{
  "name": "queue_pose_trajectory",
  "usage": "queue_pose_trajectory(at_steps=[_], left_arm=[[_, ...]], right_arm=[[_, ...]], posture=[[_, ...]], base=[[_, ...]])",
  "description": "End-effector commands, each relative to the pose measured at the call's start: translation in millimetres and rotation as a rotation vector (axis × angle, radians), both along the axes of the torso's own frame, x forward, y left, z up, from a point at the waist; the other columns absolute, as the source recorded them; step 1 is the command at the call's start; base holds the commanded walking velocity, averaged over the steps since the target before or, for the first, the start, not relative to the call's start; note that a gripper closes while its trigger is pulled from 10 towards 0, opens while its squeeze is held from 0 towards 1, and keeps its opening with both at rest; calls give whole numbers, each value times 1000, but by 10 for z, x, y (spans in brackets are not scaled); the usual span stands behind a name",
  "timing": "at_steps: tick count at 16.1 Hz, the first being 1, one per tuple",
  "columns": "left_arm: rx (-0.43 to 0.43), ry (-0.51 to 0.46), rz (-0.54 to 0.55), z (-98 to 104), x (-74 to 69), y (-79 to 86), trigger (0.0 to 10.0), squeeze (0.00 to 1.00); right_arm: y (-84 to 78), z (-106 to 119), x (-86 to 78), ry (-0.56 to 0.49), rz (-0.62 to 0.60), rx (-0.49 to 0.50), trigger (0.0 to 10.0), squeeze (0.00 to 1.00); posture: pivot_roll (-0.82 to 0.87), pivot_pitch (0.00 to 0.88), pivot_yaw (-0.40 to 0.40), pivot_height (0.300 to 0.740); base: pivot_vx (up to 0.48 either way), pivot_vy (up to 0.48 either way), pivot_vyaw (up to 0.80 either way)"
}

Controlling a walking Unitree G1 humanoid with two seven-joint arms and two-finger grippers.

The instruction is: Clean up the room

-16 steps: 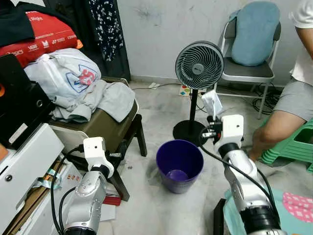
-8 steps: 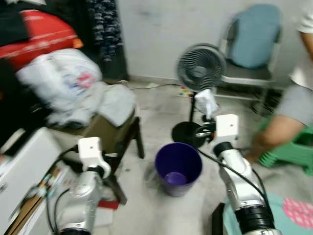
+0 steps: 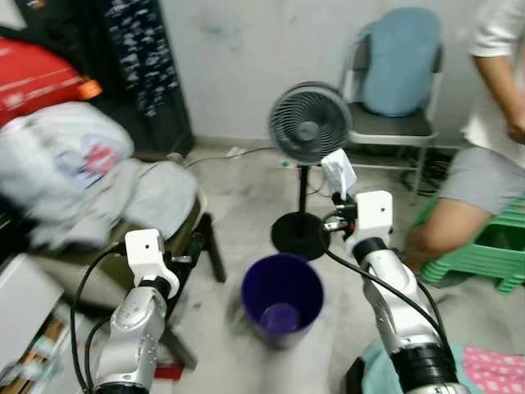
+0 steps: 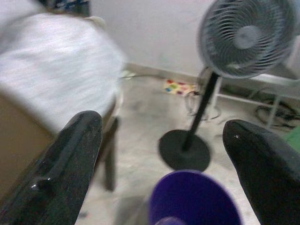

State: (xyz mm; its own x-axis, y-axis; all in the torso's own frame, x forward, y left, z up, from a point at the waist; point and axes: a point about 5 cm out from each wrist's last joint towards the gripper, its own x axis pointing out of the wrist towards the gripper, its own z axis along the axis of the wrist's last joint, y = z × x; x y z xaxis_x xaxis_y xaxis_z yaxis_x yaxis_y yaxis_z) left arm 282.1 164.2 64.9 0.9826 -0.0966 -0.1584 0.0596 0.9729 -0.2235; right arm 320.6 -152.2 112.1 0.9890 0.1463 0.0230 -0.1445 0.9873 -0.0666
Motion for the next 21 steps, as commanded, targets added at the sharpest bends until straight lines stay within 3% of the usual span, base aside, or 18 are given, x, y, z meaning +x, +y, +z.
queue_pose_trajectory(at_steps=[1,9,14,17,19,21], left_arm=[[-1,-9,-13,17,2,-55,10000,0],[20,2,5,2,18,-33,10000,0],[15,0,-9,6,22,-54,10000,0],[12,1,-18,8,24,-71,10000,0],[14,6,-17,1,20,-74,10000,0],[14,7,-19,0,16,-67,10000,0]], right_arm=[[-58,9,-8,-3,-12,-4,10000,0],[-29,5,9,-2,-4,3,10000,0],[-29,-8,23,5,-15,23,10000,0],[-74,-175,18,117,-86,43,10000,0],[-106,-233,-3,147,-109,20,10000,0],[-139,-257,-25,156,-131,57,10000,0]], posture=[[-120,0,56,740],[-115,0,59,740],[-114,0,59,740],[-110,0,60,740],[-110,0,60,740],[-114,0,68,740]], base=[[326,0,0],[69,0,756],[0,0,0],[0,0,0],[0,0,-400],[0,0,-800]])
